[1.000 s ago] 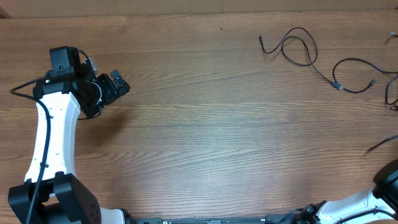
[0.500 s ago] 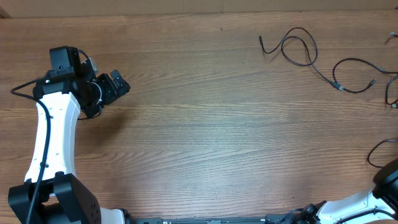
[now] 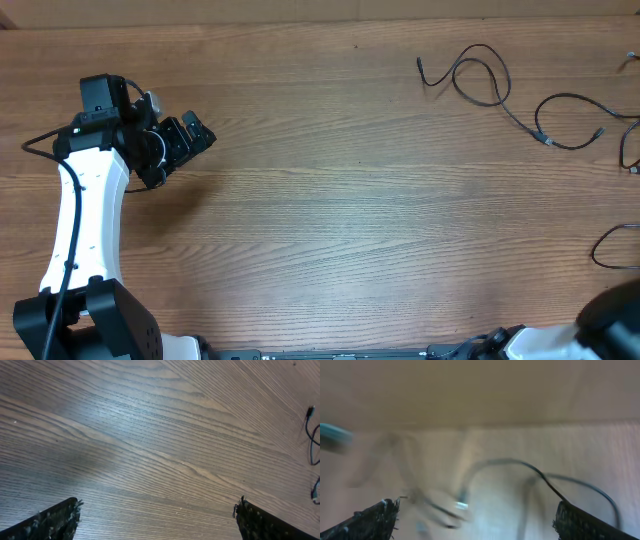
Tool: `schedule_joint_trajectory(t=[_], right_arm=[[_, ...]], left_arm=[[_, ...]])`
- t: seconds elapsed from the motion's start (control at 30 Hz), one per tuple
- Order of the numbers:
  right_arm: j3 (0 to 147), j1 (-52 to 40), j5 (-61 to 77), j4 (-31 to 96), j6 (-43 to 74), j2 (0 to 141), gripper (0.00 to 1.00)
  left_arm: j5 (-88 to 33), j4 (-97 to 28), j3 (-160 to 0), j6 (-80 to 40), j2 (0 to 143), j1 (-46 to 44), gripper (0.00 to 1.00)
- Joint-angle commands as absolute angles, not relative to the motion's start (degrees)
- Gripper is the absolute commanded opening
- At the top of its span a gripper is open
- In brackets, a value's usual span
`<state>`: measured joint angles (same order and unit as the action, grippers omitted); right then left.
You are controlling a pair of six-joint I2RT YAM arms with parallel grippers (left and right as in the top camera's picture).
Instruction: Untangle cables
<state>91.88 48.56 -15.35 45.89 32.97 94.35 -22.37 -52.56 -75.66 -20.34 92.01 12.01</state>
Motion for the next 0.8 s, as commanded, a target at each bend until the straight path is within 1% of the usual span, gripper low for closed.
schedule_joint_trajectory(t=[0.0, 0.13, 0.27, 0.37, 0.43, 0.53, 0.77], right_arm=[[94.28, 46.85, -9.21, 43.05, 32.75, 85.84, 1.00], [94.28, 42.72, -4.27, 36.07, 31.86, 78.85, 1.00], [94.28, 36.93, 0.82, 27.00, 26.85, 74.63, 1.00], [94.26, 32.10, 1.85, 21.47, 23.59, 72.79, 1.00], [94.26, 29.34, 1.85, 20.95, 21.54, 72.20, 1.00], [94.26, 24.93, 1.85, 23.49, 18.28, 71.48, 1.00], [94.15, 17.39, 1.67, 27.24, 17.47, 69.80, 1.00]], left_arm=[[-23.77, -52.42, -75.37, -18.59, 91.59, 11.86, 1.00], [-23.59, -52.21, -75.37, -18.61, 91.59, 11.86, 1.00], [-23.59, -52.23, -75.37, -18.61, 91.59, 11.86, 1.00], [-23.59, -52.23, -75.37, -18.63, 91.59, 11.86, 1.00], [-23.59, -52.18, -75.37, -18.63, 91.59, 11.86, 1.00], [-23.55, -52.16, -75.35, -18.61, 91.59, 11.86, 1.00], [-23.64, -52.36, -75.35, -18.63, 91.59, 11.86, 1.00]])
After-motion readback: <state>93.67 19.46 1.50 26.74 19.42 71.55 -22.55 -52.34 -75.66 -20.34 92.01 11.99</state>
